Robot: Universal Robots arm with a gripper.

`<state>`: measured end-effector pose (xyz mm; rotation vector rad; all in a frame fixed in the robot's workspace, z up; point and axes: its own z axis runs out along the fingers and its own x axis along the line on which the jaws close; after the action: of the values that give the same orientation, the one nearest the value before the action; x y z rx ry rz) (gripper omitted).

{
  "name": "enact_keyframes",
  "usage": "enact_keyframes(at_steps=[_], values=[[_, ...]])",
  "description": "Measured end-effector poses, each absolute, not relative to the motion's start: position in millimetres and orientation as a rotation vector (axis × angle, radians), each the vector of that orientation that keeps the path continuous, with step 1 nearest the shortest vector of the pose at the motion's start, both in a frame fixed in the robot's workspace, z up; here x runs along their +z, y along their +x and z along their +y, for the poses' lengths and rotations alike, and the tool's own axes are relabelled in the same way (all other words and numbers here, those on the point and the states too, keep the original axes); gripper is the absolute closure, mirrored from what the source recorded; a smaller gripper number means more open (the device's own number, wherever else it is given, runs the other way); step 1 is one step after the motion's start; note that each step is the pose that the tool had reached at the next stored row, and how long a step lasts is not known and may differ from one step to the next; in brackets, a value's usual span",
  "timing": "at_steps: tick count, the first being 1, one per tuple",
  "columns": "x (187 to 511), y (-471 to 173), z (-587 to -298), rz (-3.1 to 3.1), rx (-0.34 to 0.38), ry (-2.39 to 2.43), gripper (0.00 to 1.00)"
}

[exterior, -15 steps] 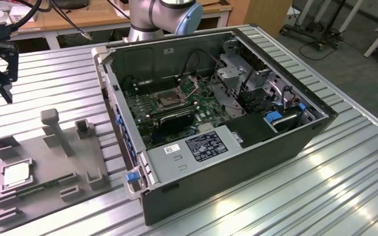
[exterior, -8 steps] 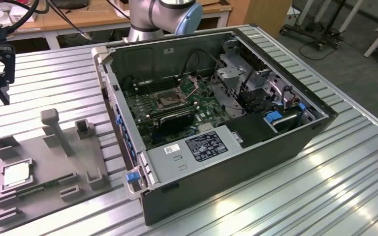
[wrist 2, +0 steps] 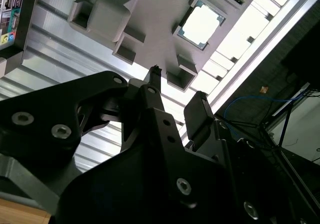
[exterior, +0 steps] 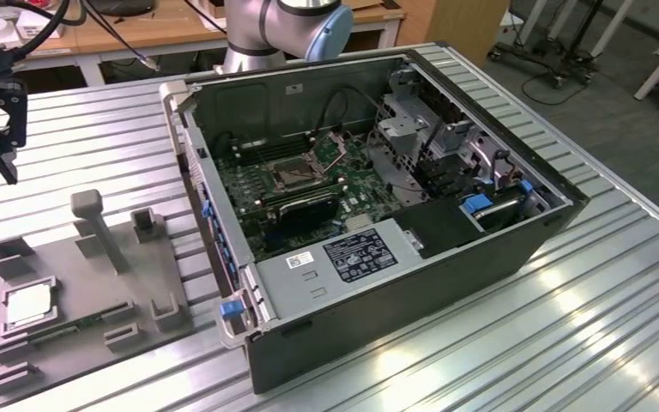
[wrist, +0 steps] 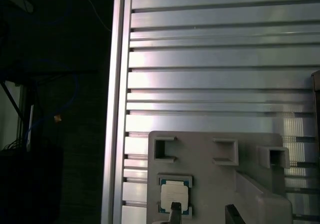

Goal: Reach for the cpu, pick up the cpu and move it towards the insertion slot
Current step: 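Reach for the cpu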

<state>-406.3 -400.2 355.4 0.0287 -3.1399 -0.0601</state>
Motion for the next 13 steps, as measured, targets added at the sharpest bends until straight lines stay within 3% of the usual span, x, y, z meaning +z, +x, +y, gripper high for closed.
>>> enact_keyframes(at_steps=[13], values=[[346.0, -407.8, -409.3, -3.138, -0.06, 0.04, 0.54]])
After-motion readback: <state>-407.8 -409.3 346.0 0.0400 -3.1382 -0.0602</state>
